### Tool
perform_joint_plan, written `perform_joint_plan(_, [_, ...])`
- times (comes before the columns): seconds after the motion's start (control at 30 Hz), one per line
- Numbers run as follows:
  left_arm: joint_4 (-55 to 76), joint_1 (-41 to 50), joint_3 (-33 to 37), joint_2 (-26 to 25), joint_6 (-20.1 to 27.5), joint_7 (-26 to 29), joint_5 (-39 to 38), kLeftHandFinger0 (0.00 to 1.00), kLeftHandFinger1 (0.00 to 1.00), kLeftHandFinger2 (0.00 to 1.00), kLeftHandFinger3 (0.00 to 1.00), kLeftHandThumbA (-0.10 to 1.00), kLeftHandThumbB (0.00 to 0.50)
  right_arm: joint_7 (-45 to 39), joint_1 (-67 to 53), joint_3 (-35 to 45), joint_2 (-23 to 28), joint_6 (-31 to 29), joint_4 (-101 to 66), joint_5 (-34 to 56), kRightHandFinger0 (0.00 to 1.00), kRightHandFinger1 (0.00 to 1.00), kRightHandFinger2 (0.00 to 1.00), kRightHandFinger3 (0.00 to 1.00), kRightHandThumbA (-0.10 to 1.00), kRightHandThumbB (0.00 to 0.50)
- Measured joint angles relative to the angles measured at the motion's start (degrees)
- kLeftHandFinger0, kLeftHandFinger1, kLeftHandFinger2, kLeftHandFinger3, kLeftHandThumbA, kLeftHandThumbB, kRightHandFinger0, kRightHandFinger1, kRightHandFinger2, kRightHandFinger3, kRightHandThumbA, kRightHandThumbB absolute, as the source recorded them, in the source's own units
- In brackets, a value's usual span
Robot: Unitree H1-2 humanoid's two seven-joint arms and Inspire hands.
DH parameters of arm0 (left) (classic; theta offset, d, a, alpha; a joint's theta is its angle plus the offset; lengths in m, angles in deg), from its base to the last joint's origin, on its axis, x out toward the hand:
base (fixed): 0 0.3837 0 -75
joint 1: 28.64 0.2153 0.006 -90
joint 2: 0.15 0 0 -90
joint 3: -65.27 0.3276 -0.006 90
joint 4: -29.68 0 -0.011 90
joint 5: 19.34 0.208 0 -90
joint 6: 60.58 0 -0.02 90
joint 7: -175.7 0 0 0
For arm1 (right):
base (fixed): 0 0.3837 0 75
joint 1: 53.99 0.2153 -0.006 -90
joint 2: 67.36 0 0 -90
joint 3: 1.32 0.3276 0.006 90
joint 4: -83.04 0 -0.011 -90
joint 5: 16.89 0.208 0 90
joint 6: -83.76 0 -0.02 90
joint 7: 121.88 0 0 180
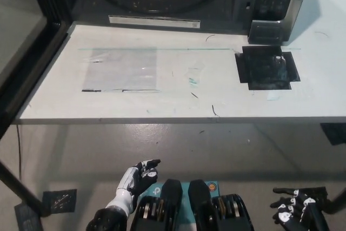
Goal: A microwave is kept infront of the robot with its door slightly ajar. The robot uses its right hand to push the door towards the left to open it.
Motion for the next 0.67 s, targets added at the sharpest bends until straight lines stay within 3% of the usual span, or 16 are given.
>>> perform_joint_plan(0.13, [-0.01, 0.00, -0.02, -0.01, 0.01, 0.00, -0.01, 0.85, 0.84, 0.84, 0.70, 0.17, 0.285, 0.59, 0.10, 0.42, -1.39, -2.59, 1.46, 0.04, 0.28, 0.29, 0.37, 0.58, 0.20, 0.210])
perform_joint_plan(0.33, [-0.13, -0.11, -0.10, -0.10, 0.03, 0.00, -0.07, 0.94, 0.90, 0.88, 0.71, 0.19, 0.293, 1.28, 1.18, 1.18, -1.90, -5.76, 4.07, 0.14, 0.28, 0.30, 0.40, 0.57, 0.21, 0.192])
perform_joint_plan(0.4, [-0.25, -0.12, -0.13, -0.09, 0.06, 0.01, -0.09, 0.92, 0.88, 0.86, 0.71, 0.20, 0.315, 1.34, 1.37, 1.17, -1.86, -6.39, 4.35, 0.09, 0.27, 0.29, 0.40, 0.58, 0.20, 0.186])
perform_joint_plan(0.53, [-0.44, -0.11, -0.22, -0.07, 0.06, 0.01, -0.13, 0.86, 0.85, 0.84, 0.71, 0.20, 0.286, 1.45, 1.65, 1.09, -1.82, -7.78, 5.15, -0.10, 0.26, 0.29, 0.39, 0.58, 0.19, 0.187])
perform_joint_plan(0.67, [-0.53, -0.11, -0.21, -0.10, 0.13, -0.01, -0.15, 0.88, 0.86, 0.84, 0.71, 0.19, 0.296, 1.48, 1.65, 1.08, -1.76, -8.45, 5.25, -0.23, 0.27, 0.29, 0.39, 0.58, 0.20, 0.203])
